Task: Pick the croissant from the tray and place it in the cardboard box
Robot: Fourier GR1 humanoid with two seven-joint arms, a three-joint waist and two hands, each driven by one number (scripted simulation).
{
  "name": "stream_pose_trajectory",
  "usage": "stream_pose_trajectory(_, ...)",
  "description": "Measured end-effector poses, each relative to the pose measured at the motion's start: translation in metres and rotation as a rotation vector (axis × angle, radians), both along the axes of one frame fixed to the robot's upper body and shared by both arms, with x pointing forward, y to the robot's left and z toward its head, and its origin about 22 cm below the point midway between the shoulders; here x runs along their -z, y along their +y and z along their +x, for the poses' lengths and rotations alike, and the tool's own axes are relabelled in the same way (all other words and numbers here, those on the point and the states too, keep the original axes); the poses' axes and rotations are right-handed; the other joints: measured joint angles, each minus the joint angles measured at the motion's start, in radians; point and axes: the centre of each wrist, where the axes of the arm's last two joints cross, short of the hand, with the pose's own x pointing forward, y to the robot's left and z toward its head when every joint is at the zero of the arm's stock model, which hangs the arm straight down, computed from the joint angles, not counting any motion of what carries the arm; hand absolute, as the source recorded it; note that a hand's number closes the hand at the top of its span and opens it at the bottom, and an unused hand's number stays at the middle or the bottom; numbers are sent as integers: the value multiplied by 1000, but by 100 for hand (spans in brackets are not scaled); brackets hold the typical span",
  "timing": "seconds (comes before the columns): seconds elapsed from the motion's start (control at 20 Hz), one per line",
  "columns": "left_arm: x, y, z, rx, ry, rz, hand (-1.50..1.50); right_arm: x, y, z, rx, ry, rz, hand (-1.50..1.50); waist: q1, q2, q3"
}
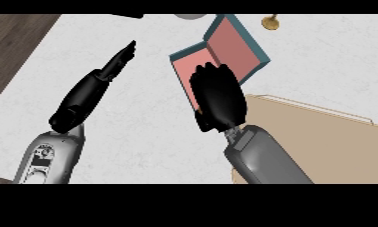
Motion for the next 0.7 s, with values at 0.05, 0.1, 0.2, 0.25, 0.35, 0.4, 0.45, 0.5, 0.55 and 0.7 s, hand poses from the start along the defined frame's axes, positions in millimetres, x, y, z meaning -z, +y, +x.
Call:
stream_pose_trajectory(0.05,0,-3,1,5,1,0,0,-8,6,3,23,-26,18,150,3,-1,0)
stream_pose_trajectory(0.1,0,-4,2,7,4,1,0,-16,10,6,54,-52,35,150,4,-1,0)
stream_pose_trajectory(0.2,-1,-7,3,13,2,1,0,-30,17,11,127,-100,95,150,5,-2,0)
stream_pose_trajectory(0.25,-1,-8,3,14,3,2,0,-38,21,14,166,-121,128,150,6,-4,0)
stream_pose_trajectory(0.35,0,-8,4,11,5,-1,0,-52,26,20,251,-155,195,150,6,-4,0)
stream_pose_trajectory(0.4,-1,-8,5,8,4,0,0,-57,29,23,291,-170,223,150,4,-3,0)
stream_pose_trajectory(0.45,-1,-8,6,6,4,-1,0,-63,32,27,332,-184,251,150,1,-3,0)
stream_pose_trajectory(0.5,-1,-7,6,5,4,1,0,-68,37,30,370,-195,269,150,0,-3,-1)
stream_pose_trajectory(0.55,0,-7,7,3,5,0,0,-75,40,34,402,-205,289,150,-4,-3,-1)
stream_pose_trajectory(0.7,1,-6,8,-5,7,3,0,-91,51,46,469,-235,329,150,-13,-2,-1)
